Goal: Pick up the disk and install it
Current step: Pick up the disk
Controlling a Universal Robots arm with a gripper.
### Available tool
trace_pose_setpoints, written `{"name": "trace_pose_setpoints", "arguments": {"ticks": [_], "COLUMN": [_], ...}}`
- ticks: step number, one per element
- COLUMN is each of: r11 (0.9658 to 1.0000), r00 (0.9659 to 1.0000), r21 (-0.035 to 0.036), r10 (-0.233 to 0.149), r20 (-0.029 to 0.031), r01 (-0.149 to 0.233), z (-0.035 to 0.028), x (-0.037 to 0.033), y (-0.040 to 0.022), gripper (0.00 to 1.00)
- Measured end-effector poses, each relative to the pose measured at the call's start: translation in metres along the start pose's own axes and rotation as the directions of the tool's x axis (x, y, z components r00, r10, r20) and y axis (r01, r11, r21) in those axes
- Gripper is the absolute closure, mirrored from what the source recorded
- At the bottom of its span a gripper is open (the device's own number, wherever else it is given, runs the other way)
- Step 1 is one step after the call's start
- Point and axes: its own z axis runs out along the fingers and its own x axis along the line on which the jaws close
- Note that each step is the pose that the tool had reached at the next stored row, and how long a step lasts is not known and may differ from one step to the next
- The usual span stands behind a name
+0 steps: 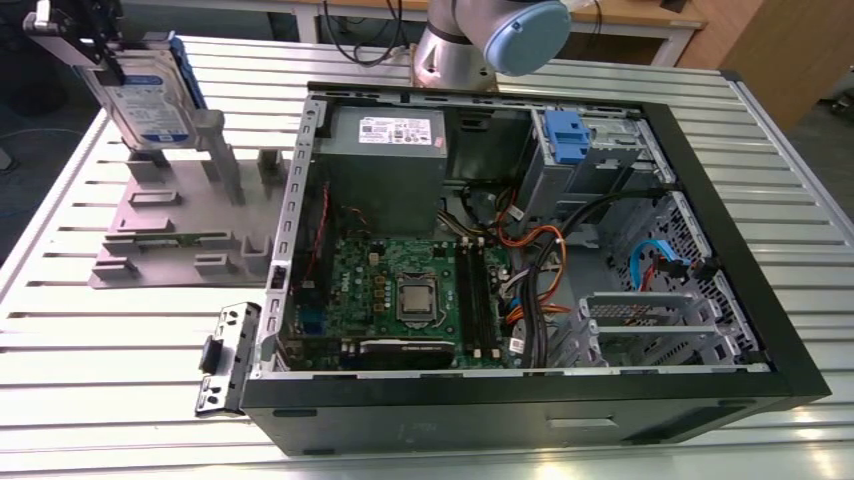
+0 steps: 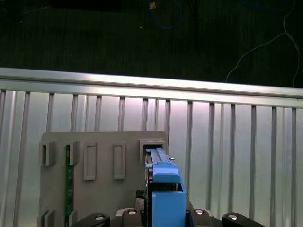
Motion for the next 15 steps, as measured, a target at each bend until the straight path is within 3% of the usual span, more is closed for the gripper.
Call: {"name": "trace_pose_setpoints", "arguments": {"ticks": [15], "r11": [1.0000], "r00": [1.0000], "r21": [0.0000], "r10": [0.000], "r20": [0.0000], "r01": [0.000], "z": [-0.0036], "x": [-0.0003], "y": [0.0002], "gripper": [0.64]}}
